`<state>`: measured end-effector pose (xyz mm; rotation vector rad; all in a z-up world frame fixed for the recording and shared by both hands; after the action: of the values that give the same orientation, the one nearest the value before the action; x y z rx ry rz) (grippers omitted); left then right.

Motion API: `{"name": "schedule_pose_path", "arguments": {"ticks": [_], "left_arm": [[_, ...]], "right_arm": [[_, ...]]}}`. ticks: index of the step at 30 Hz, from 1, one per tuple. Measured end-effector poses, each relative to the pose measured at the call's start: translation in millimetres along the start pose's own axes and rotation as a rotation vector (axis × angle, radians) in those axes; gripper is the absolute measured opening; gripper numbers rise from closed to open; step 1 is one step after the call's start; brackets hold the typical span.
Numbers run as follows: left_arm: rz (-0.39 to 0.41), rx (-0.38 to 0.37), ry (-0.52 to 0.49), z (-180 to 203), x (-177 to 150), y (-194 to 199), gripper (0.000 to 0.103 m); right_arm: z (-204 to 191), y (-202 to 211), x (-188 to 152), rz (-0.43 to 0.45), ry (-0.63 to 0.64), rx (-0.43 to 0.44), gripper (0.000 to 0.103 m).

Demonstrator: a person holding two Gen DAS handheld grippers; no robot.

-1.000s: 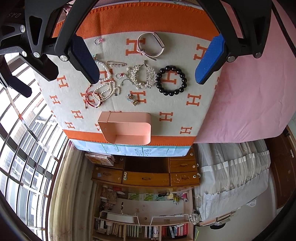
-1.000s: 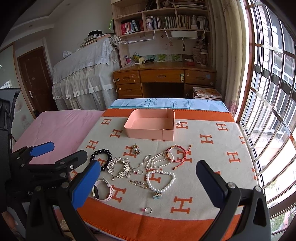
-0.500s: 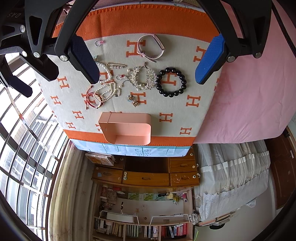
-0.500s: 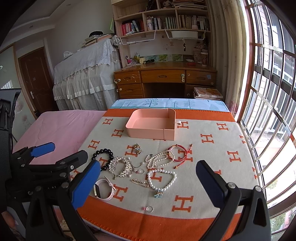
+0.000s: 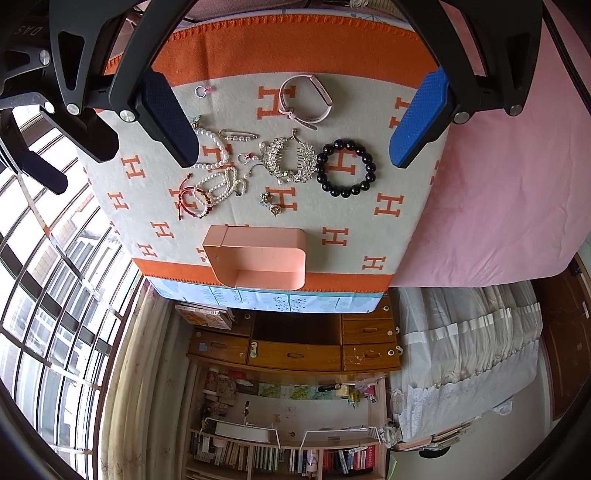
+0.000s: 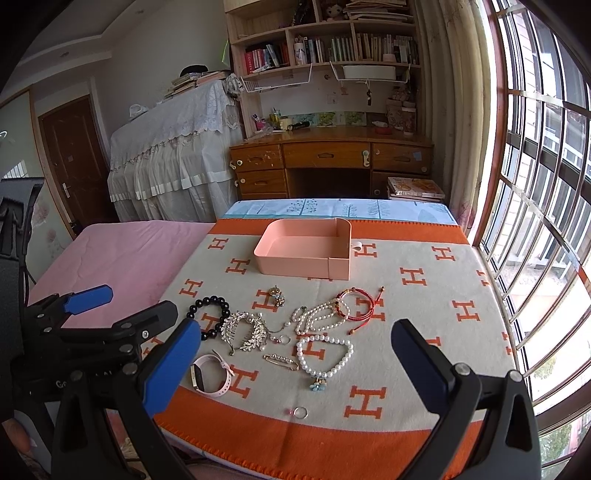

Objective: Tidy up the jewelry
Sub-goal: 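Move both tools down toward the black bead bracelet and pearl necklace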

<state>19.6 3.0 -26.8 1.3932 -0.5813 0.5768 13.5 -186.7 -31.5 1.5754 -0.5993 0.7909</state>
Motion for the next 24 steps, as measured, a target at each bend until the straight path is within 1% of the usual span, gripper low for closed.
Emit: {"name": "schedule_pose_path", "arguments": {"ticks": [6, 10, 13, 18, 22, 24], "left_arm": [[-0.052, 0.003, 0.015, -1, -4, -9, 0.102], [-0.088, -0.028, 0.032, -5, -4, -20, 0.102], [-0.102, -0.039, 0.071, -17, 4, -27, 0.102], [-0.151, -0.014, 0.169, -55, 23, -45, 0.102], [-0.163, 0.053, 0.2, -82, 35, -61, 0.102], [-0.165, 0.077, 0.212, -95, 39, -68, 0.102]], "right_arm": [[-2, -3, -2, -0.009, 0.008, 0.002, 0.103], [-8, -10, -2, -0.015, 0.022, -0.009, 0.103], [-12, -11, 2, -0.014, 0.022, 0.01, 0.103], [-1, -21, 11, -0.006, 0.008, 0.016, 0.103], [6, -37, 22, -0.018, 0.019, 0.007, 0.103], [9, -47, 28, -0.028, 0.025, 0.006, 0.099]]}}
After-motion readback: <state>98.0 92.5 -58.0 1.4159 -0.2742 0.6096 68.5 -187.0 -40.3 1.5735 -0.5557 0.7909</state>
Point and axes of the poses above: each gripper's, at about its wrist camera, not at the fingertips, and y roughly against the way its jaws point, z to its right, x to its top, the point moved 1 cm from there along -y, roughly the way its jaws point, and after that the axes turned 2 degrees about y, right-handed, at the moved point
